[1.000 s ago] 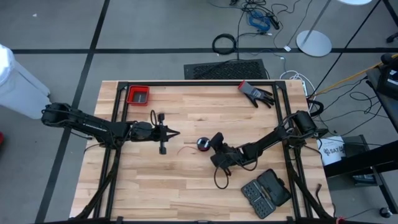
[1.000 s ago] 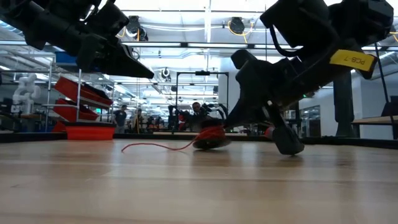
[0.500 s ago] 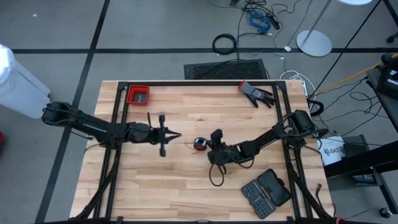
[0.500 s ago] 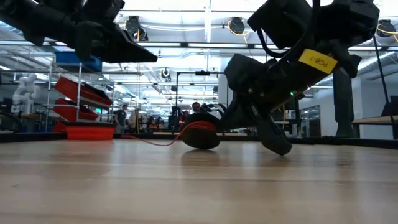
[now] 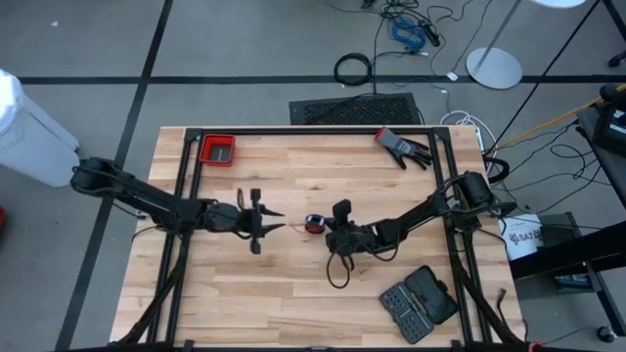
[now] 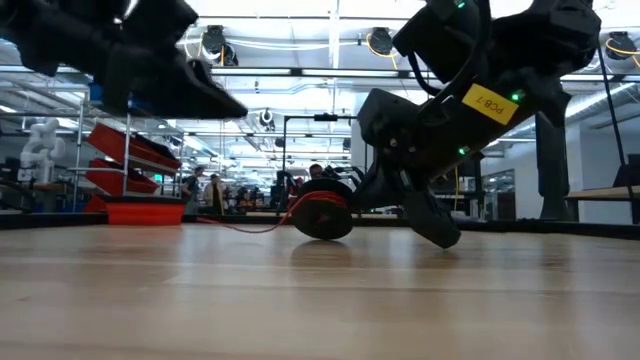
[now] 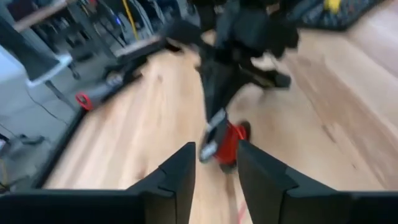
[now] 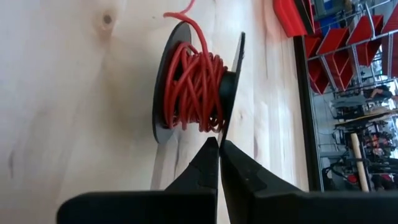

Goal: Coil cords
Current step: Uncoil the red wire from the spool

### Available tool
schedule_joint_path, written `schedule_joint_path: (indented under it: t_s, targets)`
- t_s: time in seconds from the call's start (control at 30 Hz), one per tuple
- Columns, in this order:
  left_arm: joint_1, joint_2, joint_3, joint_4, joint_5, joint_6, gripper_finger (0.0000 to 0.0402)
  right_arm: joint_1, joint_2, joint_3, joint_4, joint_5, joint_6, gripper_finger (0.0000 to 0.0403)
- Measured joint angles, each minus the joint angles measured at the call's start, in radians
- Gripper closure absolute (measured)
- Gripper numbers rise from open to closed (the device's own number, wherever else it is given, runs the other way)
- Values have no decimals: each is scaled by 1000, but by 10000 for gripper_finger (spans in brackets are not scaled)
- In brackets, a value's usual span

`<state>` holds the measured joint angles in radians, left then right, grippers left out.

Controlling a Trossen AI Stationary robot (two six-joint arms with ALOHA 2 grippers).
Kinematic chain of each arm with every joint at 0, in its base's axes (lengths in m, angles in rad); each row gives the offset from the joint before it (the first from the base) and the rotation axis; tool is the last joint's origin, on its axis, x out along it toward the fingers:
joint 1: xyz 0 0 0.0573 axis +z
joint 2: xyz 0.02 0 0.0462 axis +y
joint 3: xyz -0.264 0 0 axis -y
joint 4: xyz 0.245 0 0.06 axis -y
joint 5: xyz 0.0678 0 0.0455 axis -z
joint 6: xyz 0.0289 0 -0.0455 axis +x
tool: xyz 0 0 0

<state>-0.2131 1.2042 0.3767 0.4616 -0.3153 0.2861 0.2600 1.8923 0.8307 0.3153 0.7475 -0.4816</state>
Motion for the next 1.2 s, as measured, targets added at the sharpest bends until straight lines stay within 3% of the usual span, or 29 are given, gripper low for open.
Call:
schedule_joint_path:
  t_s: [0.4,0.8,1.2]
  targets:
    - [1,235,0,140,51,-45,259,-31,-2,1,8,-48,36,403]
    - [24,374,4,235,51,-45,259,-37,-2,1,15,-75,43,402]
    - [24,476,96,236,56,-44,259,-39,-2,1,16,-96,55,402]
